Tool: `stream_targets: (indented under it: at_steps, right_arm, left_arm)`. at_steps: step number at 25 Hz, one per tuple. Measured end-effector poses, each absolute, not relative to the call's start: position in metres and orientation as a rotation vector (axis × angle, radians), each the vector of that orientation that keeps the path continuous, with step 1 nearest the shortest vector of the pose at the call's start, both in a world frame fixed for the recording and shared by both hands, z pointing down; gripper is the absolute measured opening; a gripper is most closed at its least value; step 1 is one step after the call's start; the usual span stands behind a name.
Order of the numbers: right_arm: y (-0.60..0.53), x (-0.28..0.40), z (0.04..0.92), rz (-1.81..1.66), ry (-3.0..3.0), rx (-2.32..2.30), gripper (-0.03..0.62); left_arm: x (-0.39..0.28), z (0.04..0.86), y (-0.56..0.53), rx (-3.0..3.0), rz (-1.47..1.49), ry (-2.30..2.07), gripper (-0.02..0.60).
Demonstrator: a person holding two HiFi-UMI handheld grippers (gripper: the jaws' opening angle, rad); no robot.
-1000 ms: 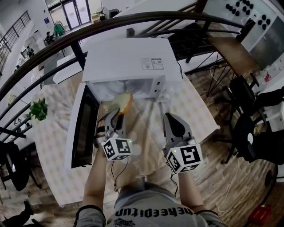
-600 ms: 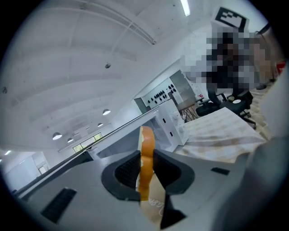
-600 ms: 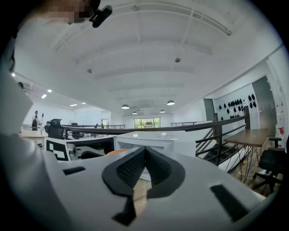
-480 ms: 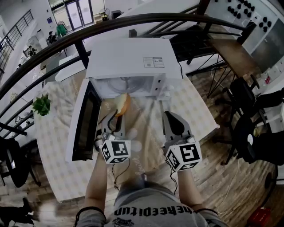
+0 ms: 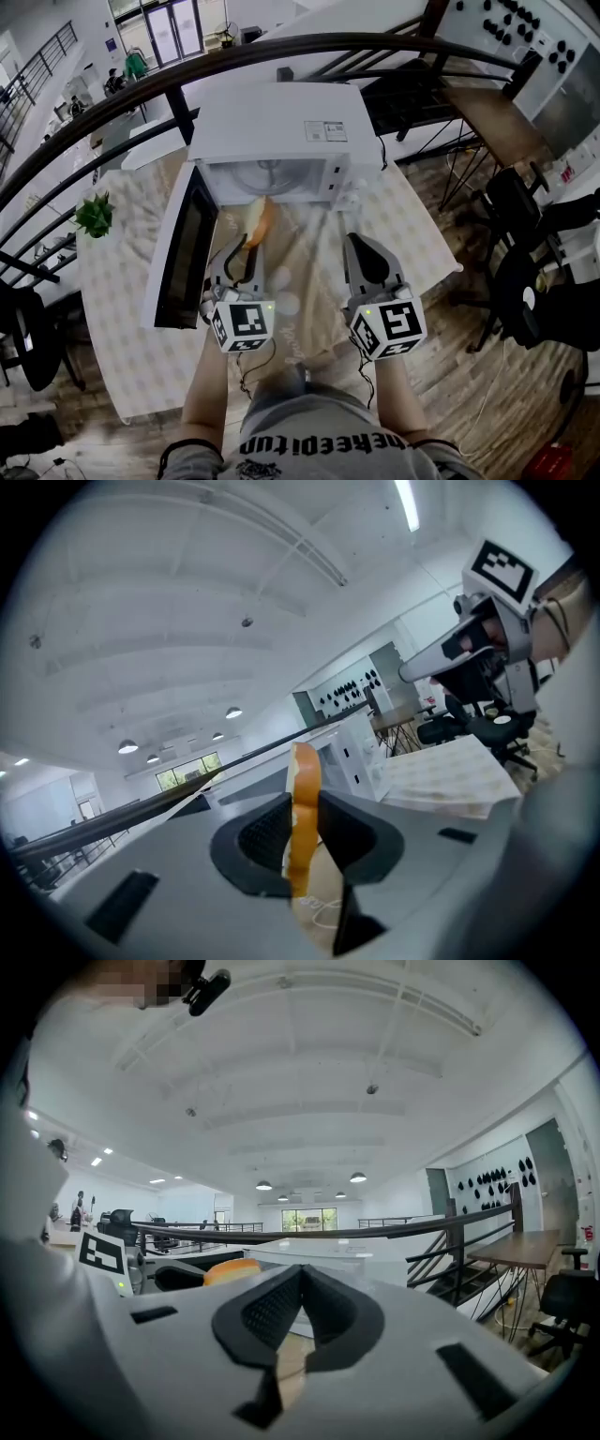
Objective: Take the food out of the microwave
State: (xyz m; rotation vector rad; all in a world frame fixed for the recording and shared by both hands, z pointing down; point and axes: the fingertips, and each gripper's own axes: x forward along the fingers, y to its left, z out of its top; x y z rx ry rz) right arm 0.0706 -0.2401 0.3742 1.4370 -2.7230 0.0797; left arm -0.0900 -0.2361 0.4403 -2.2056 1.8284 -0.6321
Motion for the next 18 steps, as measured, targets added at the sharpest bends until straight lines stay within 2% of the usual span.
stream_targets:
  at_steps: [18]
  right_arm:
    - [-0.212,0.075,0.363,0.044,-2.729,1.417,0.005]
  left_arm:
    - [-0.105,0.391,-0.187,-2.263,-0.304,1.991,0.08]
